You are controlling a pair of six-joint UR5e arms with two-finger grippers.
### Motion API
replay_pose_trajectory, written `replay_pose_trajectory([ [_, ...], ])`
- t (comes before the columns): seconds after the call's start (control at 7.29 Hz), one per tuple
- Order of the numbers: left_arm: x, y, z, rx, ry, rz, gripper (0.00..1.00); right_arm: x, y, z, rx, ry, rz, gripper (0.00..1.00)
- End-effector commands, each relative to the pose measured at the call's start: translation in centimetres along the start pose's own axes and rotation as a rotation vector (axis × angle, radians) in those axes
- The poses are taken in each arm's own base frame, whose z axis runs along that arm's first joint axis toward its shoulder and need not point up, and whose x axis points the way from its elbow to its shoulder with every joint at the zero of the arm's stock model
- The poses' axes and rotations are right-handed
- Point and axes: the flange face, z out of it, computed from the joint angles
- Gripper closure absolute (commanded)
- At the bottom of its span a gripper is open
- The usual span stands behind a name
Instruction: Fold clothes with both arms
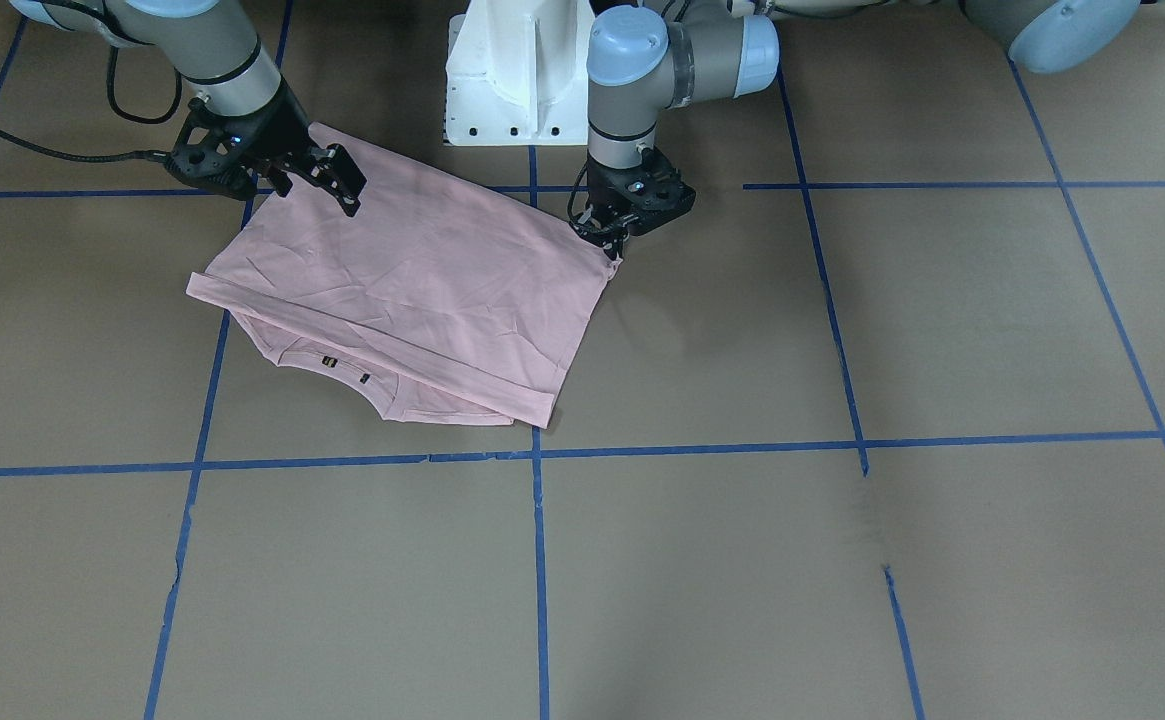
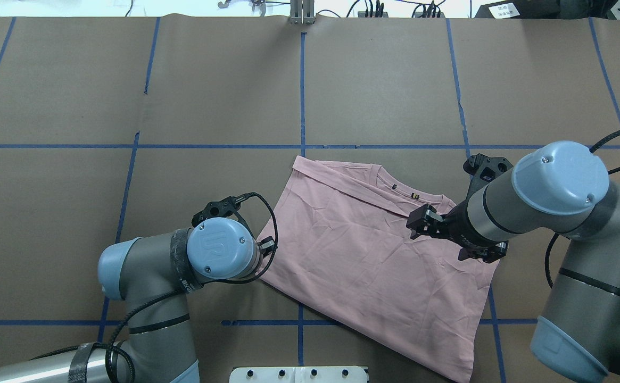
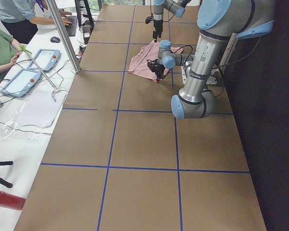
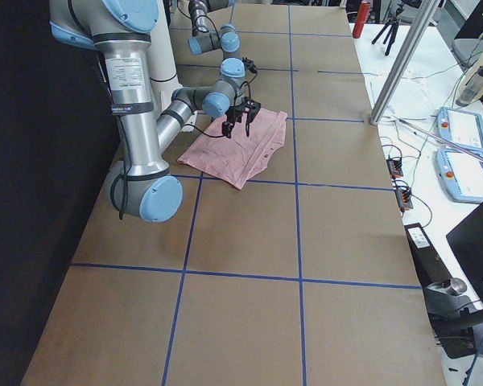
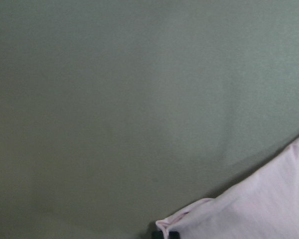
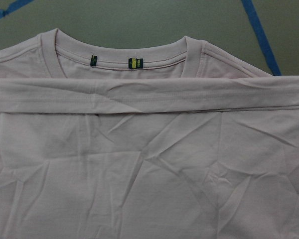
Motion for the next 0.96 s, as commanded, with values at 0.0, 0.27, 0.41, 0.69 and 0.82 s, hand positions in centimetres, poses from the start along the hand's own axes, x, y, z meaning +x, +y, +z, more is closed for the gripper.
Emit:
replay_pose_trajectory([
  [0.0, 0.6, -3.2, -0.8, 0.033, 0.018, -0.009, 1.0, 0.0, -0.1, -0.1, 0.0, -0.001, 0.001, 0.0],
  [0.27, 1.2, -11.2, -2.3, 0.118, 0.029, 0.018, 1.0, 0.1, -0.7, -0.4, 0.011, -0.004, 0.011, 0.0],
  [0.41, 1.7, -13.8, -1.4, 0.14, 0.062, -0.001, 1.0, 0.1, -0.9, -0.3, 0.015, -0.004, 0.013, 0.0],
  [0.69, 3.8, -19.9, -0.2, 0.189, 0.141, -0.044, 1.0, 0.2, -2.1, -0.4, 0.05, -0.003, -0.007, 0.0],
  [0.82, 6.5, -23.6, 0.4, 0.223, 0.162, -0.05, 1.0, 0.2, -2.3, -0.5, 0.052, -0.003, -0.019, 0.0],
])
